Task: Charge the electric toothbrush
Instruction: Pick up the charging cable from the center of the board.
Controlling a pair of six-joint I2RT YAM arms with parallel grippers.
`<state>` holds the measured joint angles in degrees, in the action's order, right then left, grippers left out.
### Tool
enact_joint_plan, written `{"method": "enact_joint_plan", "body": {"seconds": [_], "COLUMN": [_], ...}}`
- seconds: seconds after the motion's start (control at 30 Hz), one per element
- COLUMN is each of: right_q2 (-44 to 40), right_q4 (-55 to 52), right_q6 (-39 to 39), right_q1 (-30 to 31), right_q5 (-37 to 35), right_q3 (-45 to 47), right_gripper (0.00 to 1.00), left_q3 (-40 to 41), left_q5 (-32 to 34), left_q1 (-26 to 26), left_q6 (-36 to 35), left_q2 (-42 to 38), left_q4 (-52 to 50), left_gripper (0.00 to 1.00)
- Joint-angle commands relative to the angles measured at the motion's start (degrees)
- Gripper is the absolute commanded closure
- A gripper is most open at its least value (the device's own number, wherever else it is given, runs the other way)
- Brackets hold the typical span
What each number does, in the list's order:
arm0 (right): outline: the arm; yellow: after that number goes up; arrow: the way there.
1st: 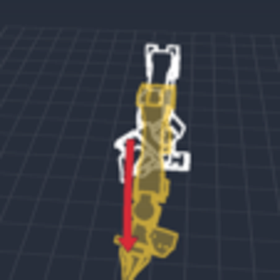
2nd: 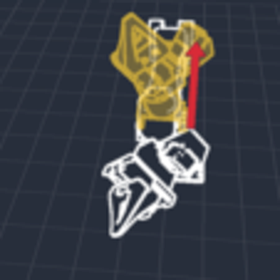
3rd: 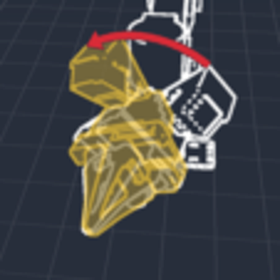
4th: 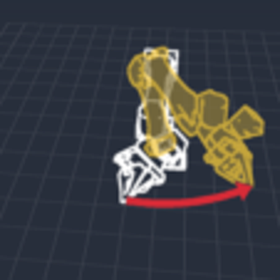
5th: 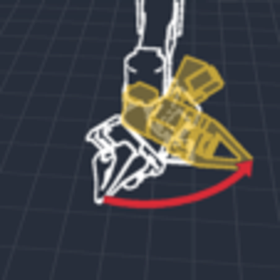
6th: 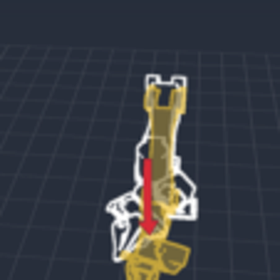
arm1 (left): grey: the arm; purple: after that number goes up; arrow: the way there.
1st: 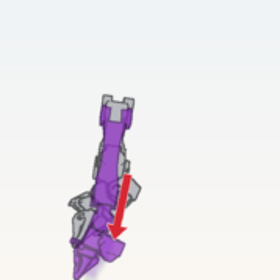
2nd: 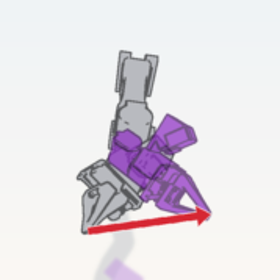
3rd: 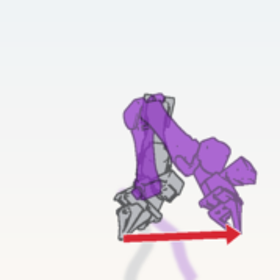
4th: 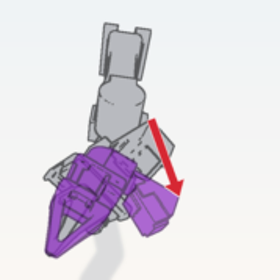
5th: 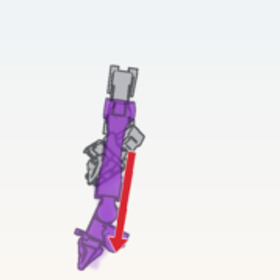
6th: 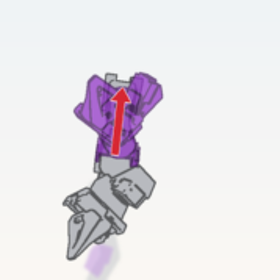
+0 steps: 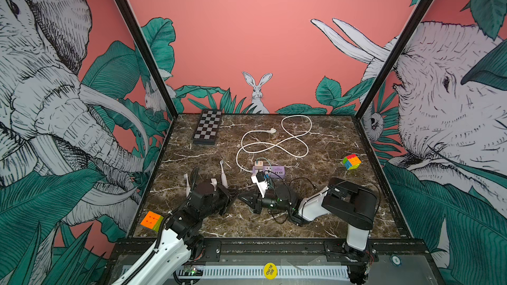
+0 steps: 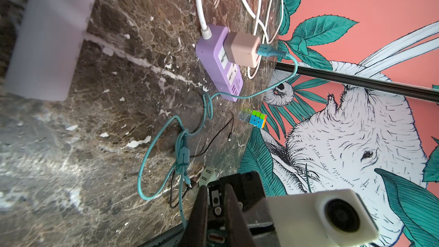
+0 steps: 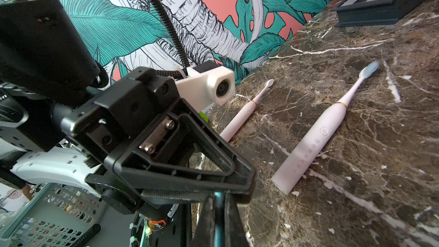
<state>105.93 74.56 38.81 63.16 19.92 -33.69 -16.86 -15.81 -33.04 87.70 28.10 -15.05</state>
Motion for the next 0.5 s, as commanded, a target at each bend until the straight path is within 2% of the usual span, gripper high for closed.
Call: {"method": "enact_joint_plan", "body": {"seconds": [0.0, 0.03, 0.07, 0.17, 0.27, 0.33, 0.47], "right_q2": [-3.7, -4.2, -4.8, -6.0, -7.6, -8.9, -11.2], "right_q4": [-1.5, -2.1, -2.8, -4.0, -8.2, -12.4, -14.4], "right_q6": [-2.8, -3.2, -3.4, -3.9, -5.7, -7.5, -9.8], "right_q1": [-0.9, -0.9, -1.1, -1.6, -1.5, -1.3, -1.2], "right_q5": [-4.8, -5.4, -6.0, -6.3, -4.7, -4.3, -4.7], "right_q3": [1.7, 2.4, 2.9, 4.6, 4.6, 4.2, 4.9], "right_gripper": [1.00, 1.00, 1.00, 1.00, 1.00, 1.00, 1.00], "left_q3": [-2.7, -3.6, -4.9, -8.3, -13.2, -16.5, -20.9], "left_q5": [3.5, 7.1, 7.0, 3.7, 4.3, 4.9, 5.5], "left_q1": [0.4, 1.2, 2.6, 11.0, 17.6, 18.6, 18.5], "left_q6": [0.4, -0.7, -2.6, -10.5, -20.2, -25.3, -30.6], "left_q2": [-0.8, -0.4, 0.1, 3.5, 10.6, 17.8, 30.0], "left_q4": [-8.6, -11.1, -13.7, -20.3, -27.1, -28.4, -29.2], "left_gripper": [0.73, 0.30, 0.24, 0.19, 0.17, 0.16, 0.16]}}
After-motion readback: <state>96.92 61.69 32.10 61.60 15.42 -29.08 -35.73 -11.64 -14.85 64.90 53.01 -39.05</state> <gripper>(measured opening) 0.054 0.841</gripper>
